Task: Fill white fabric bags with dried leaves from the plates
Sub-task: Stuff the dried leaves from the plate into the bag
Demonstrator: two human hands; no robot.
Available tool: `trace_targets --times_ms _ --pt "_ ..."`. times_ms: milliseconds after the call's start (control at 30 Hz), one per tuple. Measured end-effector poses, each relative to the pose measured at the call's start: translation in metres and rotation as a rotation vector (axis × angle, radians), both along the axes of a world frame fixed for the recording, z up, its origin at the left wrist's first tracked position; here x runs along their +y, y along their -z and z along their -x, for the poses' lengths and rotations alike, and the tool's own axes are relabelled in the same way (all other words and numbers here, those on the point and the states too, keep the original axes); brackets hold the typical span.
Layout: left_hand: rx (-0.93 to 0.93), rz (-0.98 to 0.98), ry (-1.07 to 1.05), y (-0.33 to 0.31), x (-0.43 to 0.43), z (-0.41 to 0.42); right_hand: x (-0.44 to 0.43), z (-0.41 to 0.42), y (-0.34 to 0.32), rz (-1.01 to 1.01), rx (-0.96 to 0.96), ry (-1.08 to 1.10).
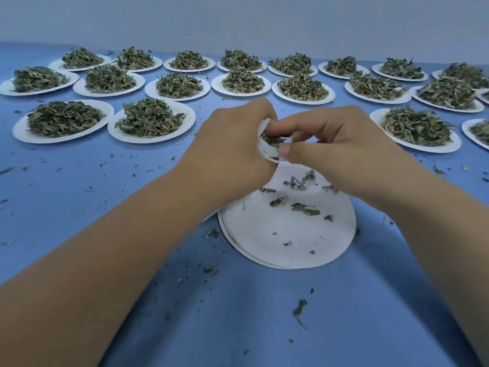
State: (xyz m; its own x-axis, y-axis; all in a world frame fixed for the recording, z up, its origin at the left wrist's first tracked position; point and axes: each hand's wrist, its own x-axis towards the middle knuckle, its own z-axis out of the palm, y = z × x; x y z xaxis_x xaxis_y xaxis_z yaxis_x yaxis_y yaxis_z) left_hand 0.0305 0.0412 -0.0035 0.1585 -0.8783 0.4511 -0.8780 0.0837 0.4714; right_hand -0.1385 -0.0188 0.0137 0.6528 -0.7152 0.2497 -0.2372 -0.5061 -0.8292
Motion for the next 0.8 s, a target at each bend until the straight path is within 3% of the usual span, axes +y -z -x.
trace_targets --times_ms 233,400,567,733,800 --pt "-0.042 0.034 0.099 -0.004 0.009 -0.004 0.006 -0.003 0.000 0.062 0.086 -0.201" --pt "-0.063 0.041 0.143 -0.004 0.012 -0.010 0.003 -0.003 0.003 -0.043 -0.088 -0.175" --pt "-0.042 -0.094 0.113 -0.002 0.018 -0.016 -0.002 -0.003 0.006 -0.067 -0.225 -0.086" --pt "-0.067 -0.321 -0.030 -0.008 0.017 -0.024 0.000 -0.004 0.007 -0.101 -0.207 -0.055" --pt "-0.027 -0.325 -0.012 -0.009 0.016 -0.022 0.001 -0.004 0.007 -0.113 -0.193 -0.054"
